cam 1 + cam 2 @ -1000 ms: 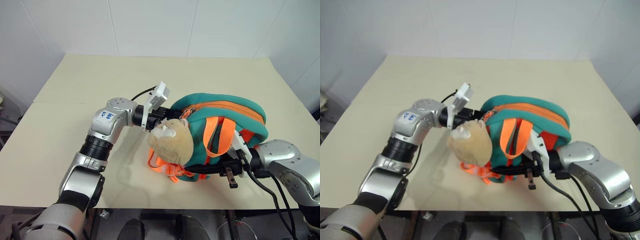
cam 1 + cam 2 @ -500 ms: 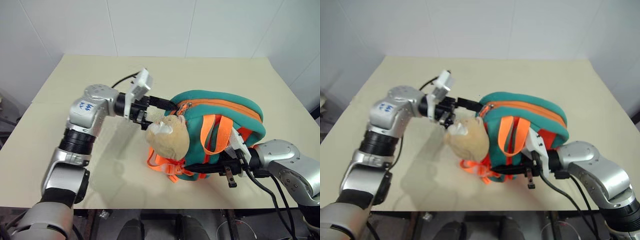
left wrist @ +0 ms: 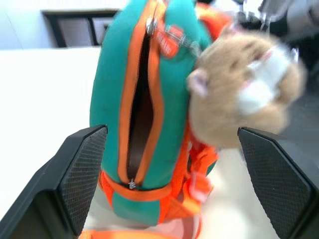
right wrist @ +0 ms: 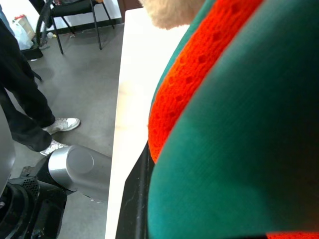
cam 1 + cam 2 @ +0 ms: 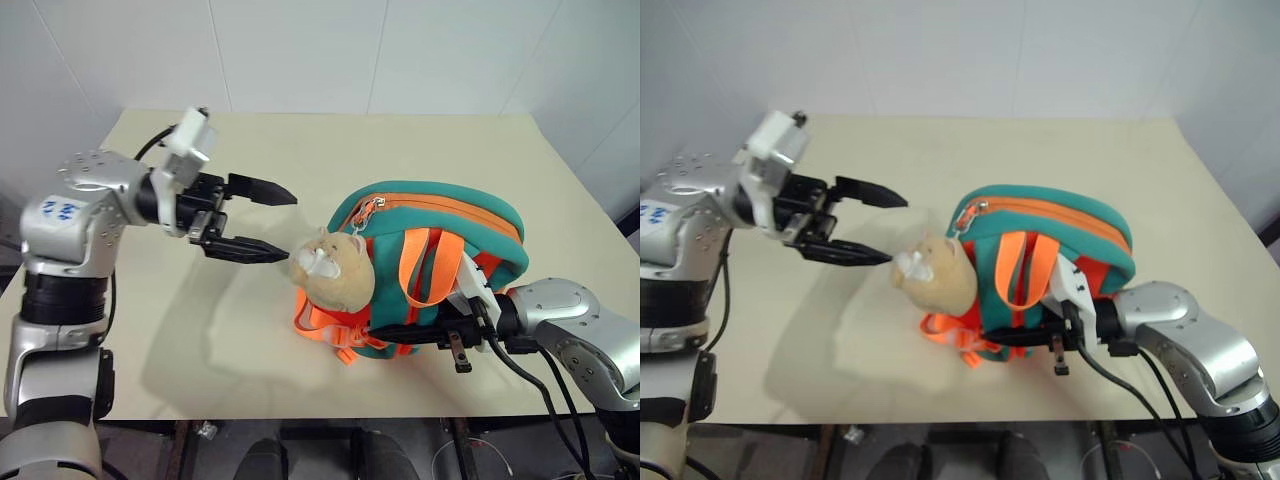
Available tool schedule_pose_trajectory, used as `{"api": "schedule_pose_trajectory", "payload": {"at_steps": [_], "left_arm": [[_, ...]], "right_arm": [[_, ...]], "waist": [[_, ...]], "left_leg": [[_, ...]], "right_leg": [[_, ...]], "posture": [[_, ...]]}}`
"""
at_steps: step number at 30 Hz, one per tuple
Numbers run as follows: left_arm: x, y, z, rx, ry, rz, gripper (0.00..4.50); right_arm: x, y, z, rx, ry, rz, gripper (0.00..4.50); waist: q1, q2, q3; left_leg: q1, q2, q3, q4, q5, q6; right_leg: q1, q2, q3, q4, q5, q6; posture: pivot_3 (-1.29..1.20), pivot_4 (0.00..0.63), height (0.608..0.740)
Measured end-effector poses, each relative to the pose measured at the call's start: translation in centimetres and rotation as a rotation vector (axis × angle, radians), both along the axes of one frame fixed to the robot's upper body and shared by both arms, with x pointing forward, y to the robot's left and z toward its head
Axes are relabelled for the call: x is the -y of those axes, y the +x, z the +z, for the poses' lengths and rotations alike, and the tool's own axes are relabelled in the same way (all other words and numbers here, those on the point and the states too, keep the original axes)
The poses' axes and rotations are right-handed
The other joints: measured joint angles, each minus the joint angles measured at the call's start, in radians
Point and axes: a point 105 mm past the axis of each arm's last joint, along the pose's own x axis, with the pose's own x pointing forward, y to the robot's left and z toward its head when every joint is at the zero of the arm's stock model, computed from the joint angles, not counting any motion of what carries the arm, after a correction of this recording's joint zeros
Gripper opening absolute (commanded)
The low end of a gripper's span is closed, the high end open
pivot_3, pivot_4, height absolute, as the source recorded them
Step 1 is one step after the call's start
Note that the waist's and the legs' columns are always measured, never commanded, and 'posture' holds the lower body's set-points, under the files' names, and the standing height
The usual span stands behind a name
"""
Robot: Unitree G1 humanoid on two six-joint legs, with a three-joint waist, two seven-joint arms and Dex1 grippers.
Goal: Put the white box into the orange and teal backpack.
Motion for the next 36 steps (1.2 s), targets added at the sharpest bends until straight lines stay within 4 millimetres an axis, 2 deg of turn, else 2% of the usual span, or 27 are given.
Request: {"api": "schedule_pose_trajectory", "payload": {"at_steps": [4, 8, 11, 17, 27, 36], "left_arm": [[-0.1, -1.1, 0.9, 0.034, -0.052, 0.073, 4.47], [1.2, -1.7, 1.9, 0.032, -0.164, 0.147, 4.47], [2.5, -2.6, 1.0, -0.014, -0.155, 0.169, 4.47], [3.6, -3.6, 0.2, -0.061, -0.150, 0.188, 4.47], [4.4, -4.9, -1.3, -0.130, -0.082, 0.117, 4.47], [5.1, -5.1, -3.4, -0.202, 0.050, 0.057, 4.47]], "right_arm": [[0.0, 0.0, 0.0, -0.001, 0.001, 0.002, 0.59], [0.2, 0.2, -0.1, -0.009, 0.001, 0.000, 0.59], [0.3, 0.4, -0.1, -0.013, 0.002, 0.004, 0.59], [0.2, 0.8, 0.0, -0.007, 0.004, 0.022, 0.59], [0.1, 0.9, -0.1, -0.006, -0.001, 0.028, 0.59], [0.1, 0.9, -0.2, -0.003, 0.001, 0.018, 0.59]], "waist": [[0.001, 0.000, 0.000], [0.003, 0.000, 0.000], [0.001, 0.000, 0.000], [0.000, 0.000, 0.000], [0.000, 0.000, 0.000], [0.000, 0.000, 0.000]], "left_leg": [[0.001, 0.000, -0.002, 0.000, 0.000, 0.000], [0.001, 0.000, -0.003, 0.001, 0.000, 0.000], [0.002, -0.001, -0.003, 0.001, 0.000, 0.000], [0.002, -0.001, -0.003, 0.001, 0.000, -0.001], [0.002, -0.001, -0.003, 0.001, 0.000, -0.001], [0.002, -0.002, -0.002, 0.000, 0.000, -0.001]], "right_leg": [[0.000, 0.000, 0.000, 0.000, 0.000, 0.000], [0.001, -0.001, 0.000, 0.000, 0.000, 0.000], [0.001, 0.000, 0.001, 0.000, 0.000, 0.000], [0.001, 0.000, 0.002, 0.001, 0.000, 0.000], [0.001, 0.000, 0.002, 0.000, 0.000, -0.001], [0.001, 0.000, 0.002, -0.001, 0.000, -0.001]], "posture": [[0.00, 0.150, 0.740], [0.00, 0.150, 0.740], [0.00, 0.150, 0.740], [0.00, 0.150, 0.740], [0.00, 0.150, 0.740], [0.00, 0.150, 0.740]]}}
